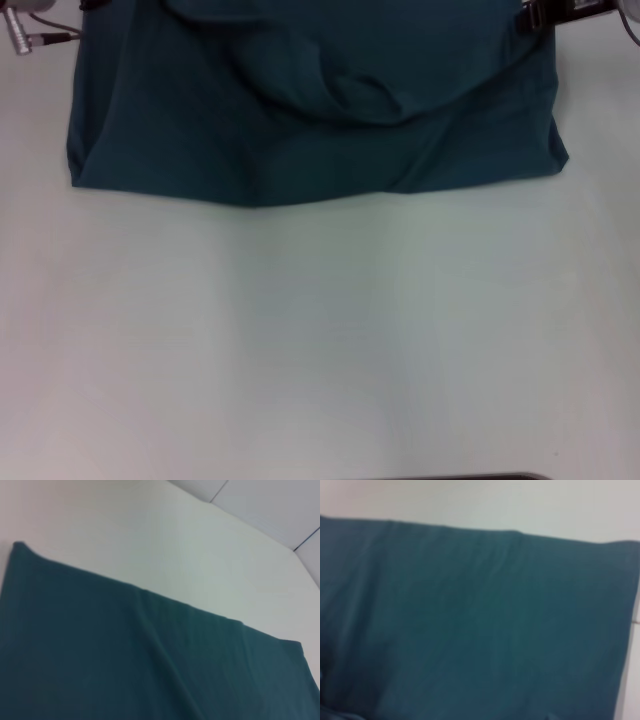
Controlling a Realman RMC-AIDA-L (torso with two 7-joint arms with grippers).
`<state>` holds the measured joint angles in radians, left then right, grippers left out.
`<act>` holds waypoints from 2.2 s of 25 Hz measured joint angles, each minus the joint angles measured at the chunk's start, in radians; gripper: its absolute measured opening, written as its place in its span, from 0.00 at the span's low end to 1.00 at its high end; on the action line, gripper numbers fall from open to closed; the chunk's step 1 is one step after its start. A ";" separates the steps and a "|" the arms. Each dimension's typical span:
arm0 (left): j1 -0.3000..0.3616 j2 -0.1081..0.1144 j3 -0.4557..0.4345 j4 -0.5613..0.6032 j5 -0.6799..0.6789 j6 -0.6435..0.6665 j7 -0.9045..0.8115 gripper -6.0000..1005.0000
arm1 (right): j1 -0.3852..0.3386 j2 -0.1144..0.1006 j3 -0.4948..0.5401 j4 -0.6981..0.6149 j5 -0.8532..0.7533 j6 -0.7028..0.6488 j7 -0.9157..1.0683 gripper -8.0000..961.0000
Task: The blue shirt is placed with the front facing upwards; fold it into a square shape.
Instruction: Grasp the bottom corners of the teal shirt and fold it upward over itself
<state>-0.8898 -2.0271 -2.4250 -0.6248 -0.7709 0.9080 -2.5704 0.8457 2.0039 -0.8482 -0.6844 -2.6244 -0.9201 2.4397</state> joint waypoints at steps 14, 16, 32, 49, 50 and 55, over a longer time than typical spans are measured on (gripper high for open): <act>-0.011 0.032 0.011 -0.001 0.038 -0.010 -0.083 0.01 | -0.001 0.007 -0.002 -0.002 -0.017 0.028 0.002 0.03; -0.008 0.028 0.013 0.000 0.046 -0.008 -0.079 0.01 | 0.003 0.009 -0.016 0.004 -0.018 0.043 0.002 0.03; -0.005 0.028 0.059 0.024 0.089 -0.022 -0.132 0.07 | 0.031 0.030 -0.062 0.016 -0.067 0.102 0.005 0.12; 0.025 0.025 0.051 -0.003 0.067 0.027 -0.147 0.29 | 0.033 -0.011 -0.029 -0.009 -0.026 -0.042 0.047 0.58; 0.040 0.021 0.050 -0.027 0.051 0.039 -0.147 0.31 | 0.027 -0.013 -0.020 -0.021 -0.002 -0.067 0.038 0.64; 0.096 -0.005 0.049 -0.126 -0.004 0.075 -0.144 0.52 | -0.005 -0.045 0.019 -0.066 0.202 -0.214 -0.050 0.85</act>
<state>-0.7936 -2.0319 -2.3761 -0.7511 -0.7750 0.9827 -2.7147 0.8410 1.9586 -0.8291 -0.7503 -2.4219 -1.1340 2.3898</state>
